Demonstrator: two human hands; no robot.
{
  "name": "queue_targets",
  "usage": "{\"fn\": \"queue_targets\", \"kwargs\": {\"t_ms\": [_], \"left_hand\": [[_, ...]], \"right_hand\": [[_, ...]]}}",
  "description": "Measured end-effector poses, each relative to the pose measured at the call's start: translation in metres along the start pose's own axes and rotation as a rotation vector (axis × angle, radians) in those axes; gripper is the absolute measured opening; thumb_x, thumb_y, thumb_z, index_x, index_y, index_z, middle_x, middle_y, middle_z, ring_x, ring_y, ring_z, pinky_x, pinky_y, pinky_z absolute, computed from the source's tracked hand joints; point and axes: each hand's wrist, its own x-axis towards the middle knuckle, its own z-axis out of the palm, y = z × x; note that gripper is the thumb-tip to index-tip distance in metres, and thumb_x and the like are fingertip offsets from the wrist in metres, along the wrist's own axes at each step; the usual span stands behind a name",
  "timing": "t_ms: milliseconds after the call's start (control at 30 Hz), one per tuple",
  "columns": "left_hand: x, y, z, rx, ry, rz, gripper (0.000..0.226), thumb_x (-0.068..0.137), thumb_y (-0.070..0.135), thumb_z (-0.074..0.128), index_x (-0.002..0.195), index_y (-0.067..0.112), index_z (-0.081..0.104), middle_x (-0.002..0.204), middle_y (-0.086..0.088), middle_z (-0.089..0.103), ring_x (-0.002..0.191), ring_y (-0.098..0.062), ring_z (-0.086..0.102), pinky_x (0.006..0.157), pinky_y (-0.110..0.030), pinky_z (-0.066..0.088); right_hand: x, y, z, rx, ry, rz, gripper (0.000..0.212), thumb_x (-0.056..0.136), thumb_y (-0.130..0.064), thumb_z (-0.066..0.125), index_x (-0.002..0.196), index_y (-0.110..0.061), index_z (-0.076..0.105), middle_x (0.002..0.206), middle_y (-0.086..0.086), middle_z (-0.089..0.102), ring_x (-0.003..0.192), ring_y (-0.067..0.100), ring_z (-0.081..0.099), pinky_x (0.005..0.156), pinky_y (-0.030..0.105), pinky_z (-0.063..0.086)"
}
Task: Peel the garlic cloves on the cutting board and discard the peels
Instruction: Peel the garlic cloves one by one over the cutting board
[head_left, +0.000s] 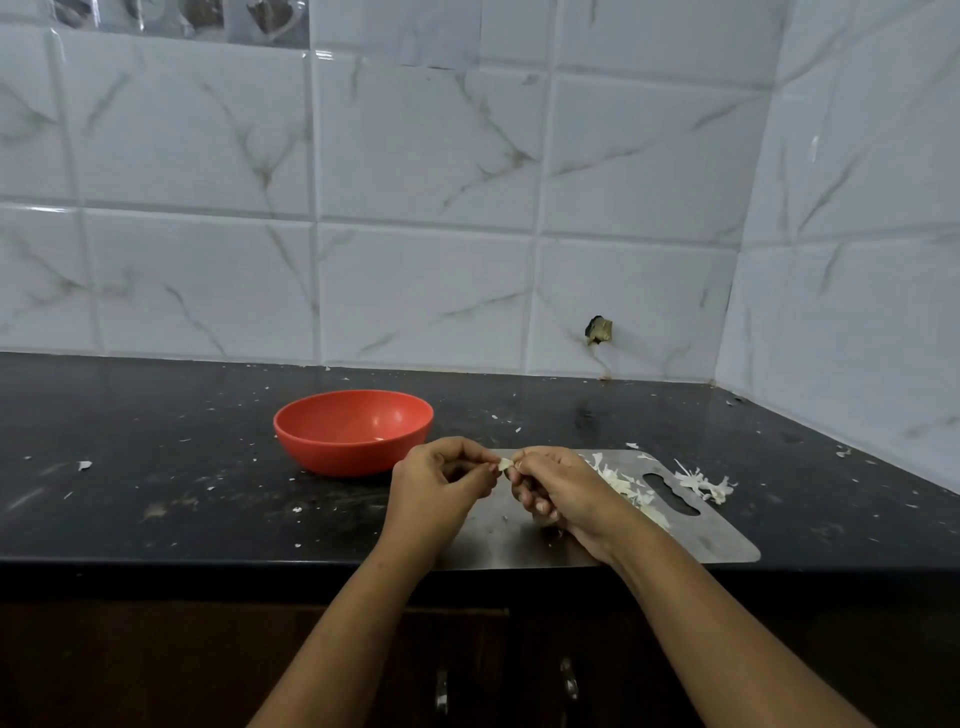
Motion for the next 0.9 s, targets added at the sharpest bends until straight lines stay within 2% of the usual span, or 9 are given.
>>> {"fn": "queue_targets", "kwargs": {"t_ms": [200,333,467,567,633,667,767,833,900], "left_hand": [[-0.001,0.001,0.000,0.067,0.009,0.015,0.022,0.084,-0.002,0.067,0.077,0.019,0.072,0.073,0.000,0.073,0.072,-0.007,0.071,0.074,-0.021,0.058],[0.000,0.000,-0.001,0.078,0.054,-0.005,0.022,0.083,0.000,0.068,0.075,0.020,0.071,0.069,-0.001,0.073,0.070,-0.011,0.070,0.076,-0.028,0.059],[0.000,-0.002,-0.001,0.127,0.082,0.015,0.025,0.084,0.004,0.066,0.074,0.027,0.070,0.068,0.003,0.072,0.066,-0.007,0.068,0.072,-0.028,0.059],[-0.001,-0.001,-0.001,0.185,0.051,0.036,0.019,0.085,0.008,0.065,0.081,0.025,0.072,0.071,0.004,0.071,0.067,-0.007,0.068,0.071,-0.028,0.058],[-0.001,0.000,0.000,0.210,0.030,0.047,0.019,0.086,0.008,0.064,0.081,0.026,0.071,0.073,0.004,0.071,0.068,-0.010,0.068,0.070,-0.028,0.058],[-0.001,0.000,0.001,0.223,0.021,0.057,0.019,0.087,0.009,0.064,0.082,0.026,0.070,0.074,0.003,0.071,0.069,-0.011,0.069,0.069,-0.028,0.058],[0.000,-0.001,0.003,0.269,0.011,0.100,0.014,0.088,0.010,0.065,0.086,0.022,0.072,0.075,0.003,0.071,0.067,-0.011,0.068,0.066,-0.023,0.056],[0.000,-0.003,0.003,0.296,0.010,0.126,0.013,0.088,0.010,0.065,0.088,0.020,0.073,0.076,0.006,0.070,0.066,-0.007,0.067,0.064,-0.018,0.054],[0.001,-0.005,0.004,0.316,0.014,0.143,0.013,0.086,0.010,0.065,0.088,0.020,0.074,0.075,0.010,0.070,0.067,-0.003,0.066,0.063,-0.013,0.051]], "right_hand": [[0.002,0.004,0.004,-0.113,0.109,-0.021,0.030,0.092,-0.009,0.042,0.067,-0.012,0.058,0.053,-0.001,0.052,0.043,0.007,0.037,0.040,0.016,0.029],[0.000,0.008,0.003,-0.039,0.189,-0.081,0.025,0.096,-0.009,0.045,0.083,-0.007,0.066,0.063,0.003,0.062,0.046,0.008,0.045,0.042,0.018,0.035],[-0.002,0.012,0.006,-0.129,0.154,-0.189,0.009,0.091,-0.019,0.066,0.096,-0.014,0.070,0.075,0.003,0.065,0.055,0.006,0.054,0.047,0.020,0.043],[-0.002,0.016,0.006,-0.217,0.201,-0.279,0.012,0.083,-0.027,0.075,0.092,-0.020,0.073,0.071,-0.002,0.062,0.058,0.005,0.055,0.049,0.020,0.044],[0.000,0.018,0.006,-0.276,0.259,-0.333,0.006,0.083,-0.027,0.075,0.087,-0.023,0.074,0.068,-0.006,0.064,0.059,0.004,0.055,0.054,0.020,0.045],[0.000,0.018,0.005,-0.293,0.274,-0.351,0.002,0.083,-0.026,0.075,0.084,-0.025,0.074,0.067,-0.008,0.065,0.059,0.002,0.056,0.056,0.017,0.045],[0.000,0.020,0.006,-0.350,0.285,-0.377,0.006,0.085,-0.022,0.072,0.082,-0.026,0.074,0.063,-0.022,0.064,0.060,-0.003,0.057,0.055,0.010,0.040],[-0.001,0.019,0.007,-0.389,0.300,-0.382,0.007,0.086,-0.020,0.070,0.082,-0.024,0.075,0.060,-0.020,0.063,0.060,-0.002,0.058,0.054,0.010,0.041],[-0.002,0.018,0.008,-0.405,0.315,-0.380,0.012,0.088,-0.018,0.068,0.079,-0.024,0.074,0.061,-0.011,0.064,0.059,0.005,0.060,0.053,0.017,0.045]]}}
